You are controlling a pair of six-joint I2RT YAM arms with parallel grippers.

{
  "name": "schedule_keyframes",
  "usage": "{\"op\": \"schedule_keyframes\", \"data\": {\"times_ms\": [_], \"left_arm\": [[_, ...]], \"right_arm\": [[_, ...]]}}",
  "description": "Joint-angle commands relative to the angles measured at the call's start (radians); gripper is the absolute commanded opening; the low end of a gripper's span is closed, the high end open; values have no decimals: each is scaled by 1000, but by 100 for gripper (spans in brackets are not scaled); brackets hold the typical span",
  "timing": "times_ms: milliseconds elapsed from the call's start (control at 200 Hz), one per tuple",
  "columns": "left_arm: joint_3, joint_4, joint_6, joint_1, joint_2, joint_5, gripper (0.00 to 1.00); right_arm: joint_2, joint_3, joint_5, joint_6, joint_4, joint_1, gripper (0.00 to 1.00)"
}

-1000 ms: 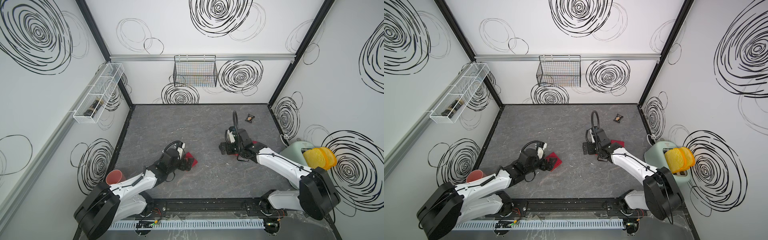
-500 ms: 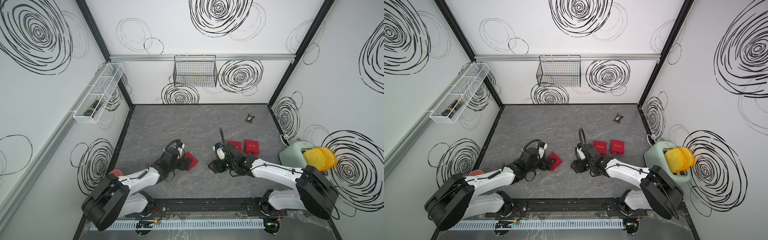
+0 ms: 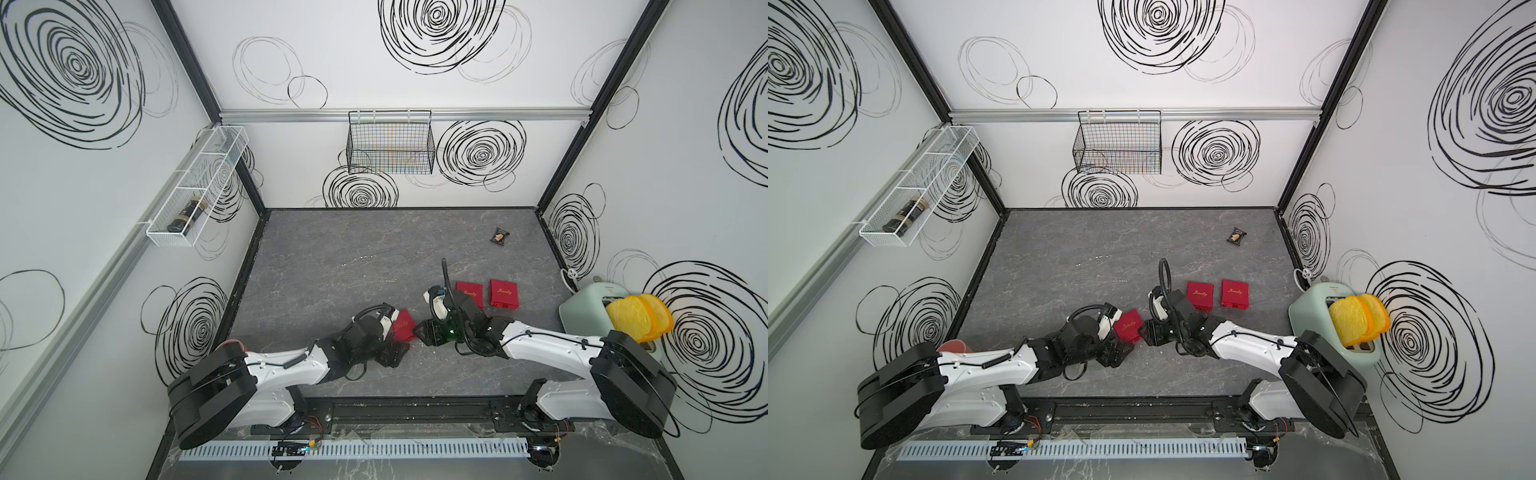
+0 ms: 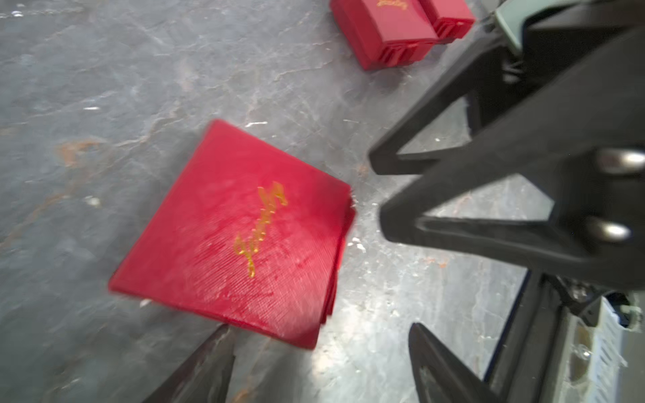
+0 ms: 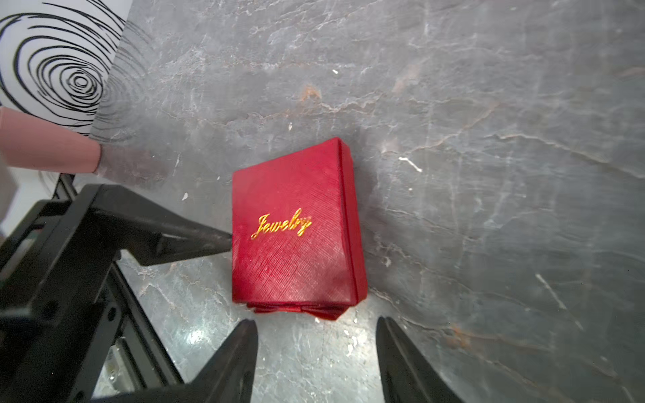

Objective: Take the necklace out of the lift-off lid jewelry box
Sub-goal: Move the jewelry box to the center of the board.

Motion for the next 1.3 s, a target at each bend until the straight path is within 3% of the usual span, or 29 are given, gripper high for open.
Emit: {"op": "schedule_keyframes", "data": {"times_ms": [0,330,530,680,825,1056,1296], "left_arm": [[-16,99,-51,-33,2,-52,82],[-101,73,-99,28,-127,-126,87],[-169,27,-102,170,-274,-50,92],[-184,-10,-72,244,-331,-25,100],[-197,-18,-48,294,-370,2,96],[-250,20,-39,366,-415,82,96],[-251,62,-24,376,-361,140,96]], "right_arm": [[-26,10,67,-37,-49,3,63],[-9,119,126,-221,-193,30,100],[51,195,253,-400,-222,105,97],[111,250,245,-545,-238,133,97],[161,283,194,-644,-229,134,97],[255,347,183,-712,-253,134,97],[312,385,146,-725,-257,135,97]]}}
